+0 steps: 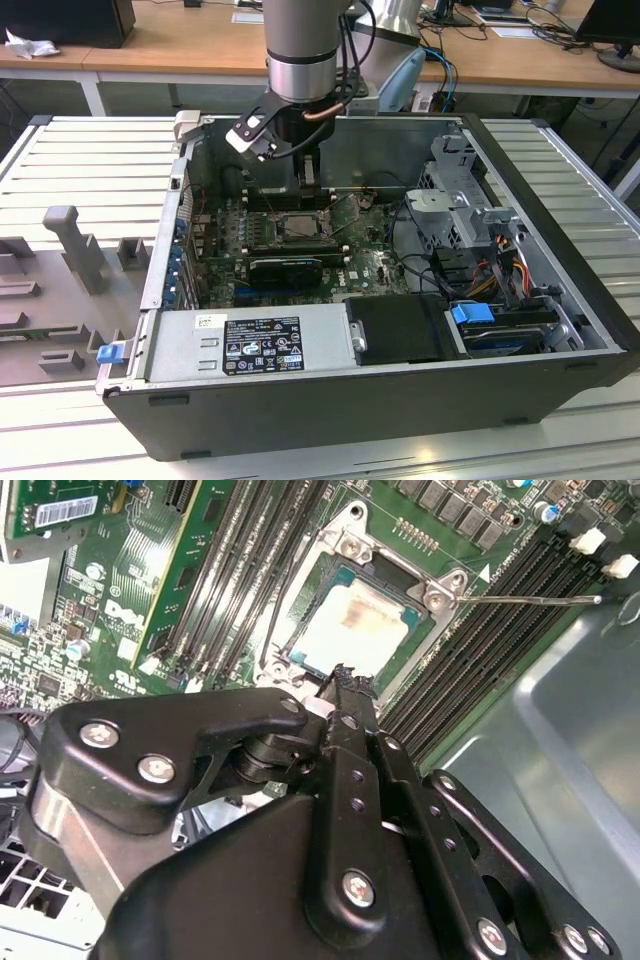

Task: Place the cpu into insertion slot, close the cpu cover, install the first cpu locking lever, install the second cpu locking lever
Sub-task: 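Close the cpu cover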

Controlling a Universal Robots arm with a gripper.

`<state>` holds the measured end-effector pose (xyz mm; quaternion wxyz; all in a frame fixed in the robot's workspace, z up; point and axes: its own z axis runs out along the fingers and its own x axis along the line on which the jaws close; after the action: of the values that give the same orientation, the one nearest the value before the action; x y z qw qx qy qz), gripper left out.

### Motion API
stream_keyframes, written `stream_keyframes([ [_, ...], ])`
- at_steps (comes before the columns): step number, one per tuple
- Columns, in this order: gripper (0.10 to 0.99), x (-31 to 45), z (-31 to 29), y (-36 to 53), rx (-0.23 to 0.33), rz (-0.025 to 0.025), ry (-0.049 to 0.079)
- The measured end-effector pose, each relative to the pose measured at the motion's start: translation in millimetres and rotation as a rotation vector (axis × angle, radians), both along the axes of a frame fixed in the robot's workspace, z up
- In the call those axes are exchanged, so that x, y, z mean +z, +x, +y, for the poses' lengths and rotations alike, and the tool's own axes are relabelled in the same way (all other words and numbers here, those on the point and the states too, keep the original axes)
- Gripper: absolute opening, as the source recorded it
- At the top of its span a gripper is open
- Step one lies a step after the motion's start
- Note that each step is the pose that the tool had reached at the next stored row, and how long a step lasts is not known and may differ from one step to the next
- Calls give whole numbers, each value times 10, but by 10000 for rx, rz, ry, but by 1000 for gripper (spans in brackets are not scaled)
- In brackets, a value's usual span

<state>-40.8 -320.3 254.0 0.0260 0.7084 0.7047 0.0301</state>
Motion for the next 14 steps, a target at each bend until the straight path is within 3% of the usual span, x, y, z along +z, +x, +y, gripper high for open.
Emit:
stream_keyframes([
  [8,106,87,-3,10,1,2,3],
  [11,106,87,-4,156,-1,65,1],
  [14,106,82,-4,232,-2,69,1],
])
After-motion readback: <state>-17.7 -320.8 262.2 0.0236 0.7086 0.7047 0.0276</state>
